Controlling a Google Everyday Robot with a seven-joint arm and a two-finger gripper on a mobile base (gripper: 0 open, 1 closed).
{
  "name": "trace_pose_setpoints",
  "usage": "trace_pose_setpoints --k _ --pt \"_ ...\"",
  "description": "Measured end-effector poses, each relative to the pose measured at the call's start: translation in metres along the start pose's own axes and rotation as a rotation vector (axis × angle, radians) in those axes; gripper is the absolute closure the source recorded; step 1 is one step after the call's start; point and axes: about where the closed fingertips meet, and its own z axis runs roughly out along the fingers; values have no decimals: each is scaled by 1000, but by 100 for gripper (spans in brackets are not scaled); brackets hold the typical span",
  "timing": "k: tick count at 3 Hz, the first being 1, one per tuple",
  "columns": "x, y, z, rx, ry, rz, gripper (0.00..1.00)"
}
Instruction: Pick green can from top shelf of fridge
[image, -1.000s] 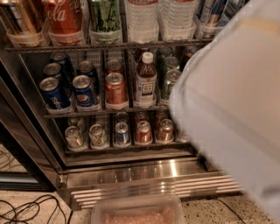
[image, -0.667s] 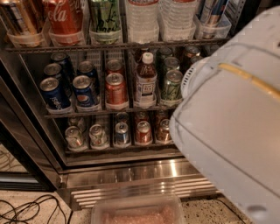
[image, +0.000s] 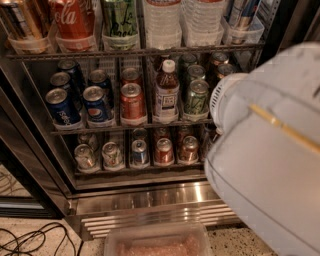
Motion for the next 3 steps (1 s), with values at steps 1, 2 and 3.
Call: trace_pose_setpoints --k 1,2,3 --pt "-11 1 28 74 77 -225 100" --pt "-10 -39 54 282 186 -420 100" --pt "3 -62 55 370 249 -457 100"
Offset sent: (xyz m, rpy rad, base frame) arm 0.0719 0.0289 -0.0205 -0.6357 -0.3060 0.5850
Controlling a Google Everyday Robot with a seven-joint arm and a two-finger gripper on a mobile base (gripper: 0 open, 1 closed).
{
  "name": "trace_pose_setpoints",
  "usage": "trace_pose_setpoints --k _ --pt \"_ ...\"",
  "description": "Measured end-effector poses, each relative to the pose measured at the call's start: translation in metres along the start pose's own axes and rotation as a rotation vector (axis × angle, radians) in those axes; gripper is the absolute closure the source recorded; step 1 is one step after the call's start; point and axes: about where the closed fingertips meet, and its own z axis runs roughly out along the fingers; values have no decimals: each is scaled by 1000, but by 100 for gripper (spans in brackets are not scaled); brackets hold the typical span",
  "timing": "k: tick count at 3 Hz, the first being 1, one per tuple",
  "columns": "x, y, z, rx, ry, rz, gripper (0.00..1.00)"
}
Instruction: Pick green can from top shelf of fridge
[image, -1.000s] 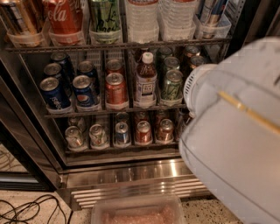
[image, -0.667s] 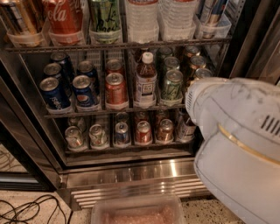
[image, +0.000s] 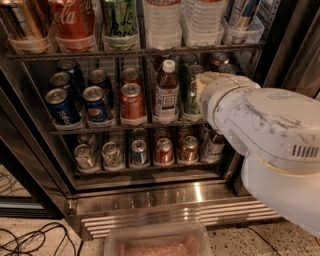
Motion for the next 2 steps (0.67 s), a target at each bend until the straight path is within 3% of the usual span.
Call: trace_pose_setpoints --k 1,2 --pt "17 6 -12 -19 91 -21 100" --pt "23 20 -43 -97 232 -42 100"
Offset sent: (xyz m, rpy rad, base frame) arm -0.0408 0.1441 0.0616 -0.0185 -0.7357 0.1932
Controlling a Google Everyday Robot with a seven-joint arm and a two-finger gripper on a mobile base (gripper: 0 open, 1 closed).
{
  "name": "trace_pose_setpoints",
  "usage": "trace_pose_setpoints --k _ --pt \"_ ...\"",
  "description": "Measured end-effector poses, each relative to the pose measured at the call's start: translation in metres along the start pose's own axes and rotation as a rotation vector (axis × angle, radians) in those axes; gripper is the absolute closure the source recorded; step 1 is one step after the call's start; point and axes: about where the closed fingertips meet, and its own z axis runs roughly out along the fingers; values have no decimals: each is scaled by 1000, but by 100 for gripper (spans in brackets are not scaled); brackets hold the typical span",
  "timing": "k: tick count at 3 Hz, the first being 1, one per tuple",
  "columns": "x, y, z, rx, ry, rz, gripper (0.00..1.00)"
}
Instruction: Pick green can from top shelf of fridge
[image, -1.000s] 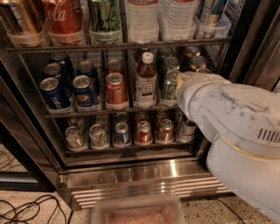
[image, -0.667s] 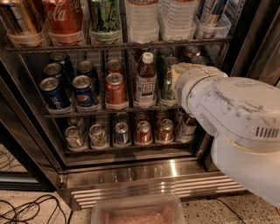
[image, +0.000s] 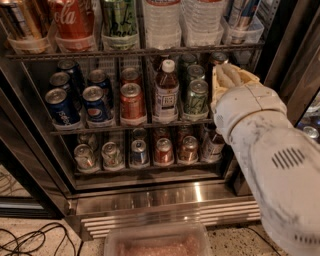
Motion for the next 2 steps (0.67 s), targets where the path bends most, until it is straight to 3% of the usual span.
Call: trace_pose_setpoints --k 1,2 --pt "7 -4 -10 -7 86 -5 100" --pt "7 -4 -10 -7 86 -5 100"
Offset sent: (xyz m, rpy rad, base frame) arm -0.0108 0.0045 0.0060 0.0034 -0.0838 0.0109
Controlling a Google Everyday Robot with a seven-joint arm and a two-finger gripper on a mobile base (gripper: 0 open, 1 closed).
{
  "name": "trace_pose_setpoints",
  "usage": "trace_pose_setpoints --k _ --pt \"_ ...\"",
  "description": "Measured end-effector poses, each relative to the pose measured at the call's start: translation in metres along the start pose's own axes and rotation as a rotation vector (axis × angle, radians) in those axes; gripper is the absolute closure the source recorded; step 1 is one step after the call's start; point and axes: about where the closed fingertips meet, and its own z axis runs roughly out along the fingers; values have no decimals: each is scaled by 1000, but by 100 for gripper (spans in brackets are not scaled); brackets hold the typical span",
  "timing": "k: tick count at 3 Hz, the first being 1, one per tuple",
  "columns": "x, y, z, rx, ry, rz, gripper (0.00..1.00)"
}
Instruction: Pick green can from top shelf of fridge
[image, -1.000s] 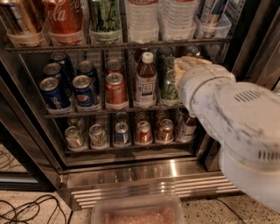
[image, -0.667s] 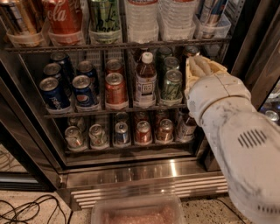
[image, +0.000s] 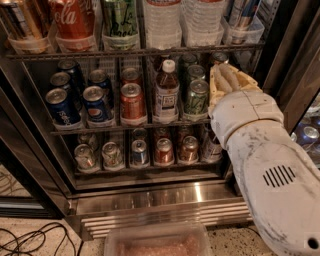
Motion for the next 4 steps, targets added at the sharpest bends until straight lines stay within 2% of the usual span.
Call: trace_pose_setpoints --k 1,2,4 --pt "2 -7 8 6 40 -7 100" --pt "4 -28 29 27 107 -14 100" --pt "23 -94 73 123 240 -17 100"
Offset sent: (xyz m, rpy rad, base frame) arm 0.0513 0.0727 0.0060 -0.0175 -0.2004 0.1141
